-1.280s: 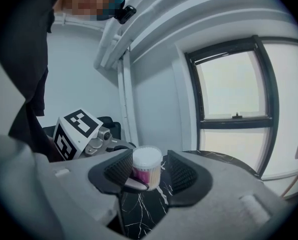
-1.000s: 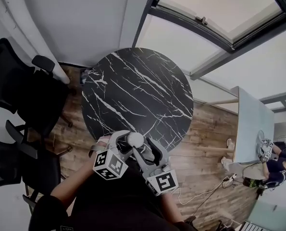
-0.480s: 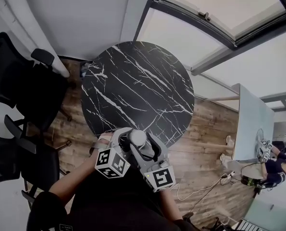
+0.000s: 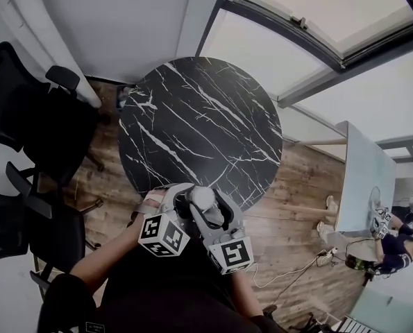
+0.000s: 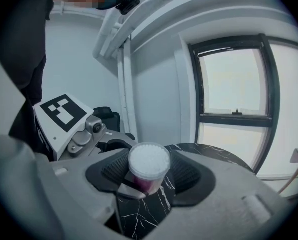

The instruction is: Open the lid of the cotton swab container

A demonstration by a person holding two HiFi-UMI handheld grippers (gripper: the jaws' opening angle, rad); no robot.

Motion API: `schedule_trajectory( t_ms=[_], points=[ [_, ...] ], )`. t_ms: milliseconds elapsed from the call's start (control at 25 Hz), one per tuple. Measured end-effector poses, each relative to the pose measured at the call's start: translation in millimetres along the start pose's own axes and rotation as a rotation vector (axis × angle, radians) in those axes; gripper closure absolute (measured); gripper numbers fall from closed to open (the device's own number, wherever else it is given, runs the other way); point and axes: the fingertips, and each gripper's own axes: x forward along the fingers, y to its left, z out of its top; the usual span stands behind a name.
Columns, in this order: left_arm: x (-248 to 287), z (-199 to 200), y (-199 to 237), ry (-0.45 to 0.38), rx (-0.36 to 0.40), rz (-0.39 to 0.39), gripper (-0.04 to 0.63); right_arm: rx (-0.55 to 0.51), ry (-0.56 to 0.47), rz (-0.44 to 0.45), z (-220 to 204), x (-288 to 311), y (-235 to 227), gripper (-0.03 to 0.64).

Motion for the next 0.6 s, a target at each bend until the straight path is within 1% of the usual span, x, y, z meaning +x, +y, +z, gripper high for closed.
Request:
schedule_trajectory(
  t_ms=[280,400,520,600],
  points=[
    [1.6,2.4,1.3,-0.038,-0.002,0.006,0.349,-0.011,0.019,-0.025,4.8,-0.1,-3.8,0.367],
    [2.2,2.9,2.4,-0.047,-0.002,0.006,0.351,0.003,0.021,-0.007,2.7,0.5,-3.6,0.368],
    [1.7,2.5,3.0,-0.053,-0.005,0.003,0.353,0.007,0.040,-0.012,4.9,1.6,-4.5,0.370],
    [1.7,2.0,2.9,-0.056,-0.003,0.000,0.353,0.019,0.035,-0.004,4.8,1.5,-3.5,0.371]
  ],
)
